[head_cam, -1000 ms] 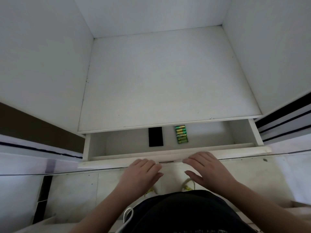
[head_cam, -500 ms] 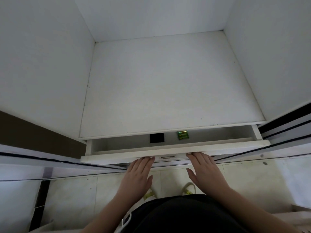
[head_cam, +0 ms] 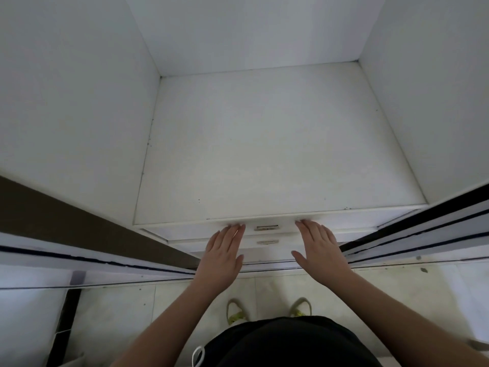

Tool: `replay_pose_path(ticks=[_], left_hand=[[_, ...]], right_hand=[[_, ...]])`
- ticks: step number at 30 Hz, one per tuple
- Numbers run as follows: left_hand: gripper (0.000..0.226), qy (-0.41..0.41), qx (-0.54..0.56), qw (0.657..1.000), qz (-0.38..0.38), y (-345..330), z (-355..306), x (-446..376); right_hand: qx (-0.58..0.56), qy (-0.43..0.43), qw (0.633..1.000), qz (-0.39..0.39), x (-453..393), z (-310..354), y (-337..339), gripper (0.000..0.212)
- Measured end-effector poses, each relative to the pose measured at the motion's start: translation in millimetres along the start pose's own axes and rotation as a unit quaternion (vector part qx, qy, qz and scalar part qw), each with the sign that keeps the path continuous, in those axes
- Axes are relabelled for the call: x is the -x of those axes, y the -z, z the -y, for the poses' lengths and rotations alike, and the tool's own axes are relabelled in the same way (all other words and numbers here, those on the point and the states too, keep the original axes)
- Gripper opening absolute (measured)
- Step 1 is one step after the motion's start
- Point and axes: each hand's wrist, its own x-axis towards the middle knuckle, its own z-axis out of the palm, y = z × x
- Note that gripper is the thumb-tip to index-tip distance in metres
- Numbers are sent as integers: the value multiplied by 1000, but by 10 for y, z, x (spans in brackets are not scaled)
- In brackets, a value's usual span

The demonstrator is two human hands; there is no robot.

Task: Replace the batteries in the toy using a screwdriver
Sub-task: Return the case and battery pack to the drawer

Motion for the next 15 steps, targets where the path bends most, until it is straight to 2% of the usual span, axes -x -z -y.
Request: replay_pose_path(ticks=[4, 11, 15], left_hand=[[70, -6, -5, 1000, 24, 4, 8, -53], [67, -3, -12, 1000, 8, -31, -5, -78], [65, -2, -30, 1000, 0, -46, -27, -47]], right_hand=[[-16, 3, 1000, 4, -52, -6, -28, 70], [-29, -2, 1000, -9, -81, 2, -41, 67], [-45, -12, 999, 15, -92, 67, 68, 63]])
